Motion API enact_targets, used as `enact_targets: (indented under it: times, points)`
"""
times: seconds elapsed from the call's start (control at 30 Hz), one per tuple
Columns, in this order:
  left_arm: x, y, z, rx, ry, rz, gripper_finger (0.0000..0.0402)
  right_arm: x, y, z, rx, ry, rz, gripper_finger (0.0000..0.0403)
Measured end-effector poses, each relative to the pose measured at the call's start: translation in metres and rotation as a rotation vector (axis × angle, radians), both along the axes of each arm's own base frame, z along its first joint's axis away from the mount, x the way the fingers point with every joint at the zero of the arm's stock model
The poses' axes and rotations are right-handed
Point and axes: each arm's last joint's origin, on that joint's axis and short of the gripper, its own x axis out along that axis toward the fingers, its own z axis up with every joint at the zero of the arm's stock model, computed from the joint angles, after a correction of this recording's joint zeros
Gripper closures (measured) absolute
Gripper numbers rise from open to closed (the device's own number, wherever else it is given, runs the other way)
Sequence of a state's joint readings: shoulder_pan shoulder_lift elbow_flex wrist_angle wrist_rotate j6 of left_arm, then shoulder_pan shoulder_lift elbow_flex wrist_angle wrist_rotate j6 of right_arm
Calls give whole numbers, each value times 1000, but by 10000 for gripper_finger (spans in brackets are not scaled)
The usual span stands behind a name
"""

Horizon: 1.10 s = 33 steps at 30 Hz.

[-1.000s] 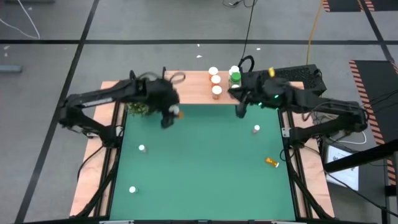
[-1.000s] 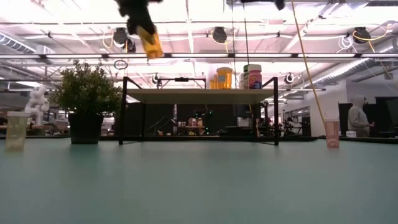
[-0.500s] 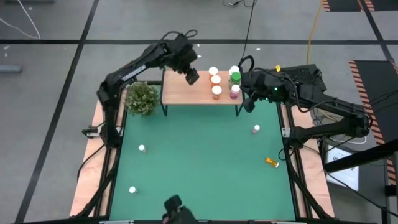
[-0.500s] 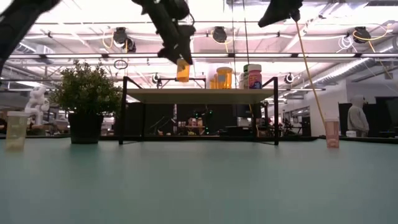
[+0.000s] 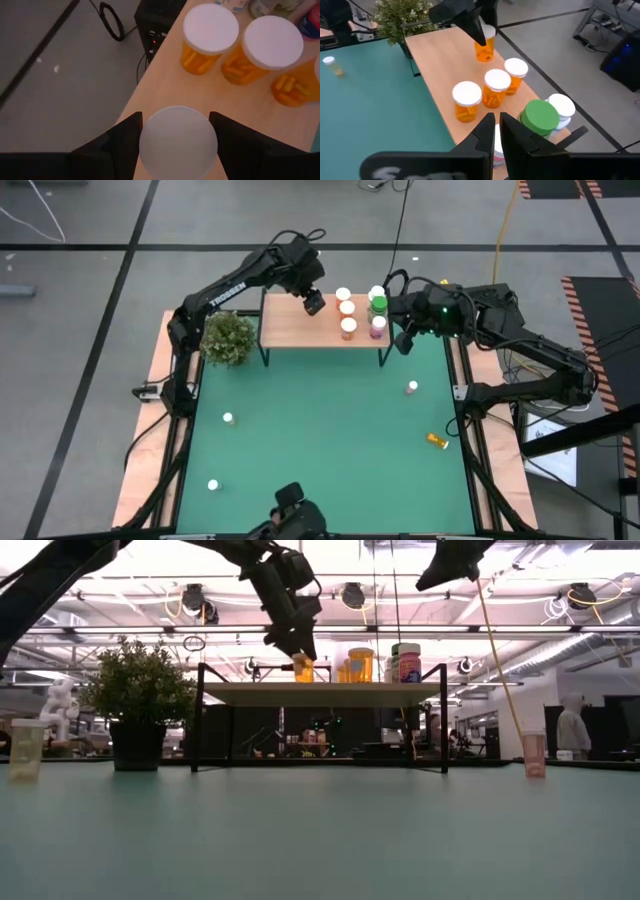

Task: Pick and place medicine bottles onto shelf by color
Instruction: Put the large orange medicine bottle on the shelf, then put the small yellow medicine bottle on the shelf

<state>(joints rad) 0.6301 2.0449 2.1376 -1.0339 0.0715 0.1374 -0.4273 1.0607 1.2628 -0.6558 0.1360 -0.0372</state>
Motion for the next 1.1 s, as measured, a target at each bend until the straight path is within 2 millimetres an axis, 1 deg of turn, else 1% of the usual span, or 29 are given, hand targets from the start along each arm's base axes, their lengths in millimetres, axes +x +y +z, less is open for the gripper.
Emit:
enact_targets:
  times: [0.13,0.33,0.53,0.83,0.93,1.1]
  points:
    - [0,0,0,23,12,-21,172,-2,-3,0,8,-2,15,381]
    - [-1,0,-1,18,30,-28,156,-4,-8,0,8,-2,-8,381]
    - [-6,6,-1,40,44,0,147,-4,-9,0,8,-2,-14,381]
    - [-4,5,0,60,46,-11,112,-4,-9,0,16,-8,-19,381]
    - [-7,0,9,80,28,-17,101,-4,-9,0,16,-8,-19,381]
    - [-23,-18,46,137,-53,-14,85,-2,-10,3,-1,-48,-16,381]
